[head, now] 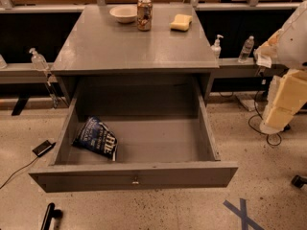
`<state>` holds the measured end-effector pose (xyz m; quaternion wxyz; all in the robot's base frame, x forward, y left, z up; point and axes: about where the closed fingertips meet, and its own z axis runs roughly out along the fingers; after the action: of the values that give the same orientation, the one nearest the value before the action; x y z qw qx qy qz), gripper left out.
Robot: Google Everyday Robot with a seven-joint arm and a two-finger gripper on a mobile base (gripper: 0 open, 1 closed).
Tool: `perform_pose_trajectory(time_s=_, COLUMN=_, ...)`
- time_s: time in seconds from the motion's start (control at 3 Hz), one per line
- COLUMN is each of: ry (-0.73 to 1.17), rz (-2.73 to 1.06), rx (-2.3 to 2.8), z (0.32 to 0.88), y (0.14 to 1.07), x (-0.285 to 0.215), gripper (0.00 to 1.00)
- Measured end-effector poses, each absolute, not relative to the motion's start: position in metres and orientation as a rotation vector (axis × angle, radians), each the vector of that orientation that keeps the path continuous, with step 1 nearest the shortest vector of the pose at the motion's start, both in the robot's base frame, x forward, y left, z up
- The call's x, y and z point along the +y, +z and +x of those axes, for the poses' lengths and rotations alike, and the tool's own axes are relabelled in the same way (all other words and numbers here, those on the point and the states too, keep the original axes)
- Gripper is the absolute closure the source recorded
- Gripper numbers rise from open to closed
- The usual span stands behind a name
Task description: Pick blue chip bag from top drawer and place on counter
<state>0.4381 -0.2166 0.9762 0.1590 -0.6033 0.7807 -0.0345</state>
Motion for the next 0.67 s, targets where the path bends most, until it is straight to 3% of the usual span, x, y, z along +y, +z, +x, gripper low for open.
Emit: perform_pose_trajectory(time_s=0.67, ry=-0.052, rz=-1.776, rx=2.181, z=0.452, y=0.969, x=-0.198, gripper=0.00)
